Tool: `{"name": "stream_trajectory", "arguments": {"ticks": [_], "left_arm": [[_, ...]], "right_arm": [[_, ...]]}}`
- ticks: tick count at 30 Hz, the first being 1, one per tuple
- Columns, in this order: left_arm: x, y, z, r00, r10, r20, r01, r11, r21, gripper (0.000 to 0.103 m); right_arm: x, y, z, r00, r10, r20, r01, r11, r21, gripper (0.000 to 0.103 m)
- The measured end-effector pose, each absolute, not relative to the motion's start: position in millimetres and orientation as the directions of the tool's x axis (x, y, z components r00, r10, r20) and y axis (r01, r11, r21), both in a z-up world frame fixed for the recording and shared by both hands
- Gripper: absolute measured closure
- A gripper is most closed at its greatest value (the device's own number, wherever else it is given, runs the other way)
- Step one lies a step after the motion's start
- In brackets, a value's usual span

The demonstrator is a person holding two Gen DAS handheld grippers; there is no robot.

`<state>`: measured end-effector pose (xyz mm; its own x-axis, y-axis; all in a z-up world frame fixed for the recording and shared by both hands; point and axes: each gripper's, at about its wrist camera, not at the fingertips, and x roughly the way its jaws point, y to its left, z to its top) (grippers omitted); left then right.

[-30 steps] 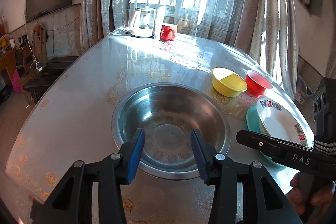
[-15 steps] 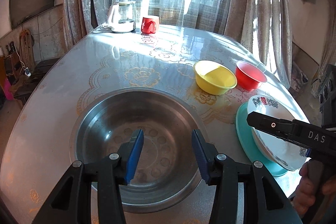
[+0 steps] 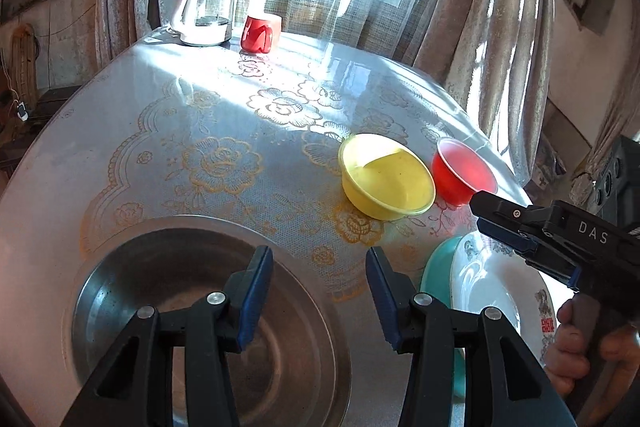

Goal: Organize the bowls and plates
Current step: 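Open both grippers and move them to the yellow bowl, then grasp the rim of the yellow bowl with both grippers, then lift the yellow bowl with both grippers and carry it over the steel basin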

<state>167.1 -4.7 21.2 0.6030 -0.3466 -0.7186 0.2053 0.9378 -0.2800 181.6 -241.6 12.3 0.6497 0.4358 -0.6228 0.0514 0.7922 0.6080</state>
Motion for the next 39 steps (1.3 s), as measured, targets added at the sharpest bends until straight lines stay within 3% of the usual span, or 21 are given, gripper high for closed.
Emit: {"name": "stream_trajectory", "arguments": {"ticks": [5,8,12,22,24,26,29,39], "left_arm": [[194,-10,15,0.593,-0.334,-0.732,0.172,0.941,-0.290,0.052],[212,-13,11,0.585,-0.327,-0.742,0.149,0.943,-0.298,0.052],[232,-18,3,0.559,-0.325,-0.762,0.118,0.942,-0.315,0.052],[264,-40,-9,0.512,-0.377,-0.772,0.126,0.922,-0.367,0.053],[271,-48,-16,0.485,-0.383,-0.786,0.129,0.920,-0.369,0.054],[273,-54,-20,0.458,-0.413,-0.787,0.153,0.909,-0.388,0.064],[266,-64,-10,0.490,-0.421,-0.763,0.214,0.907,-0.363,0.068],[243,-57,9,0.536,-0.438,-0.721,0.249,0.899,-0.361,0.068]], "right_arm": [[211,-250,6,0.637,0.417,-0.648,0.103,0.788,0.607,0.062],[226,-253,2,0.621,0.393,-0.678,0.123,0.805,0.580,0.069],[243,-251,-6,0.598,0.379,-0.706,0.137,0.820,0.556,0.072],[266,-257,-25,0.568,0.377,-0.732,0.178,0.812,0.556,0.072],[270,-256,-27,0.558,0.375,-0.740,0.170,0.821,0.545,0.073],[273,-253,-32,0.540,0.367,-0.757,0.170,0.834,0.526,0.079],[273,-248,-32,0.534,0.371,-0.760,0.137,0.849,0.511,0.090],[253,-248,-15,0.575,0.369,-0.730,0.103,0.853,0.512,0.090]]}}
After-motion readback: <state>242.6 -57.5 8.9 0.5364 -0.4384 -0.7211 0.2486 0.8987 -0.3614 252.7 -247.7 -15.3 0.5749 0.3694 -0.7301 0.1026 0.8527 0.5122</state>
